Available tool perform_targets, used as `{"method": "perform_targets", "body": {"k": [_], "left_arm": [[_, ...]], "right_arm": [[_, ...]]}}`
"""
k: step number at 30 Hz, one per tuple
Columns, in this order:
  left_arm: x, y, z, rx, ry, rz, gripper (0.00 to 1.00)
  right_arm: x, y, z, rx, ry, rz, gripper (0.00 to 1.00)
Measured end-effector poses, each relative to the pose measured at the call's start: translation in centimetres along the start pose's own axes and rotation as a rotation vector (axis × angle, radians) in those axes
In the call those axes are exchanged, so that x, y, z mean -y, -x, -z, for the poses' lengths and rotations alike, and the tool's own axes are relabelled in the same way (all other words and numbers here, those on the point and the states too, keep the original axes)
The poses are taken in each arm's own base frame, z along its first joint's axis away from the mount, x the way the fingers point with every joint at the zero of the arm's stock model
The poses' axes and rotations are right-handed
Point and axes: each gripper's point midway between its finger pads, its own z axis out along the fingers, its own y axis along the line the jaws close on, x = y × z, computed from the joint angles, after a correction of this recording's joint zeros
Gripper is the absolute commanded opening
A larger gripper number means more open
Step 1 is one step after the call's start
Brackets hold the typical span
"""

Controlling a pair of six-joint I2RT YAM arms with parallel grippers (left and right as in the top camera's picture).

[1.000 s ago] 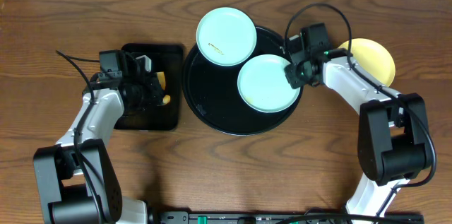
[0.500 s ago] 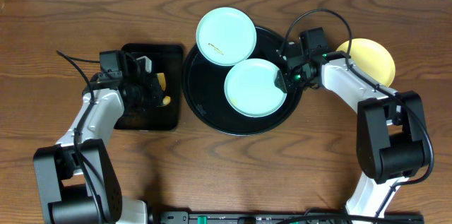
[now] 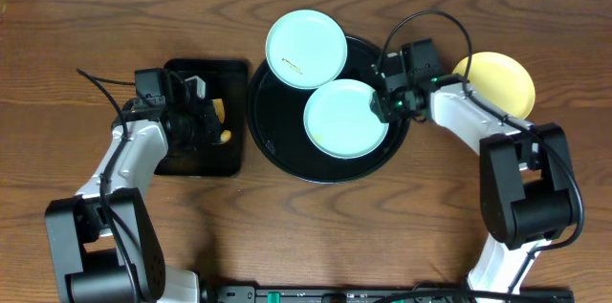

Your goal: Clean dirty plates on tray and stack at the side

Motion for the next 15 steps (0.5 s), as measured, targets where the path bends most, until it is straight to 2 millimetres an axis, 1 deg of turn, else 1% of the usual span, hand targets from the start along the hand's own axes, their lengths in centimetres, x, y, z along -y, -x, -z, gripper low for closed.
{"method": "perform_targets", "body": {"k": [2,4,5,11,15], "left_arm": [[0.0,0.0,0.0,0.0,0.0,0.0,0.08],[0.0,0.0,0.0,0.0,0.0,0.001,0.08],[0.0,0.0,0.0,0.0,0.0,0.001,0.08],[0.0,0.0,0.0,0.0,0.0,0.001,0.08],[0.0,0.0,0.0,0.0,0.0,0.001,0.08]], "right_arm": [[-0.2,0.2,-0.2,0.02,0.0,0.013,0.27],[-0.3,0.3,-0.3,0.032,-0.007,0.022,0.09],[-0.3,0.3,-0.4,0.035,-0.009,0.027,0.01],[-0.5,0.4,-0.1,0.033,-0.003,0.006,0.01],[-0.7,0.3,1.0,0.025,-0.005,-0.013,0.01]]}}
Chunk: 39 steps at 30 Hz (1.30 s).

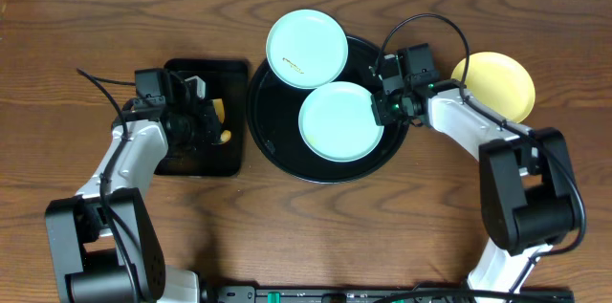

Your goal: Clean dirty plates on tray and stack at the side

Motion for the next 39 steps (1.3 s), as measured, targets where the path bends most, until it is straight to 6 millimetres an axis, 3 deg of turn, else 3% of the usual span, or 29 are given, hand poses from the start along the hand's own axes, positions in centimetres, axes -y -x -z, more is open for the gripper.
{"method": "perform_targets", "body": {"k": [2,9,11,17,24,39], "left_arm": [[0.0,0.0,0.0,0.0,0.0,0.0,0.08],[0.0,0.0,0.0,0.001,0.0,0.0,0.08],[0.0,0.0,0.0,0.001,0.0,0.0,0.08],[0.1,0.6,0.0,0.024,-0.003,-0.013,0.08],[0.4,2.6,0.1,0.104,-0.011,-0.072,0.08],[0.9,4.4,0.8,0.182,-0.019,-0.11,0.08]], "right_arm": [[-0.3,1.0,1.5,0.035,-0.001,0.006,0.01],[-2.5,6.8,10.6,0.297,-0.143,0.076,0.01],[-3.4,7.7,12.1,0.344,-0.199,0.103,0.01],[-4.6,7.7,12.9,0.383,-0.438,0.123,0.01],[-4.4,7.5,15.0,0.465,-0.664,0.057,0.01],[-3.1,7.4,16.1,0.513,-0.734,-0.047,0.01]]}}
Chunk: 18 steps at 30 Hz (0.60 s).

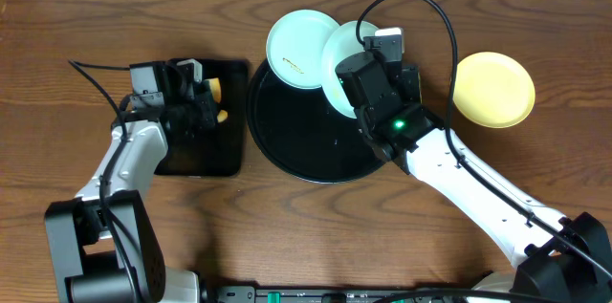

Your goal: Clean dirty plates on tray and stack at the side

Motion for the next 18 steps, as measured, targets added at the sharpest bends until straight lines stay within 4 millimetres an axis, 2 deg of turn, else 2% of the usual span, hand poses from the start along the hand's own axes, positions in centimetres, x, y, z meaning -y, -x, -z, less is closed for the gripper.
{"method": "perform_targets", "body": {"k": [5,8,14,18], "left_arm": [[0.6,0.6,0.5,0.026,-0.021,0.007,0.07],[2.0,1.2,0.7,0.045,-0.098,0.031,0.08],[7.4,3.3,2.0,0.099,-0.375,0.07,0.08],[11.2,2.7,2.1,0.062,-0.489,0.054,0.08]], "right_arm": [[-0.3,-0.1,0.0,-0.006,0.02,-0.004,0.01],[-0.9,-0.4,0.0,-0.019,0.051,-0.014,0.01],[-2.0,-0.6,0.1,-0.036,0.118,-0.049,0.01],[-2.7,-0.7,0.2,-0.047,0.155,-0.071,0.01]]}}
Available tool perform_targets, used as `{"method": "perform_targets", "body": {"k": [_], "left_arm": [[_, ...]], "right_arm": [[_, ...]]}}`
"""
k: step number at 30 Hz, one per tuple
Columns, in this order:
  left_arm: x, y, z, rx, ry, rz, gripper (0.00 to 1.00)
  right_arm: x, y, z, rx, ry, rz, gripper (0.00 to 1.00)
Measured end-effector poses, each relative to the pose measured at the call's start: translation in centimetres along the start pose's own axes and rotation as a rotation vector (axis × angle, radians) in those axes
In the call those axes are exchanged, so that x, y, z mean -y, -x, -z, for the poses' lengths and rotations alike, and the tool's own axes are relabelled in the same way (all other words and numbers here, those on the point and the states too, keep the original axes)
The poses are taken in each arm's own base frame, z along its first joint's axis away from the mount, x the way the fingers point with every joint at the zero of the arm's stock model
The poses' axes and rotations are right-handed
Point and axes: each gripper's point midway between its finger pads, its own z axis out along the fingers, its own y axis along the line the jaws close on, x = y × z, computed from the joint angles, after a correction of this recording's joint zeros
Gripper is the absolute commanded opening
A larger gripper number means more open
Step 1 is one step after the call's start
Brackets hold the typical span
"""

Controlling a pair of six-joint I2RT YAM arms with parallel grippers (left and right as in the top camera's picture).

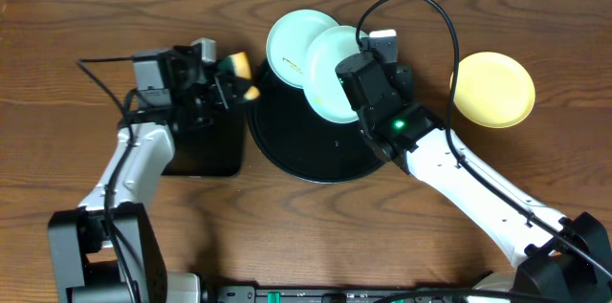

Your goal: Clean dirty plates on tray and stack at the side

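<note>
My right gripper (352,85) is shut on the rim of a pale mint plate (323,75) and holds it lifted and tilted over the back of the round black tray (306,155). A second mint plate (285,43) with a small streak of dirt lies on the tray's back rim, partly behind the held one. My left gripper (232,74) is shut on a yellow sponge (241,62), raised near the tray's back left edge and a short way left of the held plate. A yellow plate (493,88) lies on the table to the right.
A square black mat (206,145) lies on the wooden table left of the tray, under my left arm. My right arm reaches in across the tray's right side from the front right corner.
My left gripper has come up off the black mat with the sponge and now sits further right, near the tray's edge. The held plate is a little further left and more tilted.
At first the mint plate lay flat on the tray with my right gripper at its right rim, and my left gripper was down on the sponge on the mat. Then the plate was lifted and tilted over the tray's back. Now the sponge is raised beside it.
</note>
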Motion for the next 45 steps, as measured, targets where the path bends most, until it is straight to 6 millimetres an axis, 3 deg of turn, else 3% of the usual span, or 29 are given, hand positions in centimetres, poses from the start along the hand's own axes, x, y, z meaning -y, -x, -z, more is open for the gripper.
{"method": "perform_targets", "body": {"k": [4,11,20,37,45], "left_arm": [[3.5,-1.5,-2.2,-0.051,-0.073,-0.043,0.08],[7.8,-4.2,-5.9,-0.092,-0.073,-0.133,0.08],[10.4,-6.1,-8.5,-0.069,-0.014,-0.239,0.08],[8.0,-4.9,-8.6,0.009,0.153,-0.246,0.08],[6.3,-3.3,-8.1,0.086,0.271,-0.251,0.11]], "right_arm": [[-0.4,-0.3,0.0,-0.015,0.022,-0.028,0.01],[-0.5,-0.6,0.0,-0.028,0.031,-0.074,0.01],[-1.0,-0.9,0.1,-0.046,0.06,-0.144,0.01],[-1.8,-0.8,0.2,-0.055,0.106,-0.184,0.01],[-1.3,0.6,1.7,-0.02,0.13,-0.2,0.01]]}}
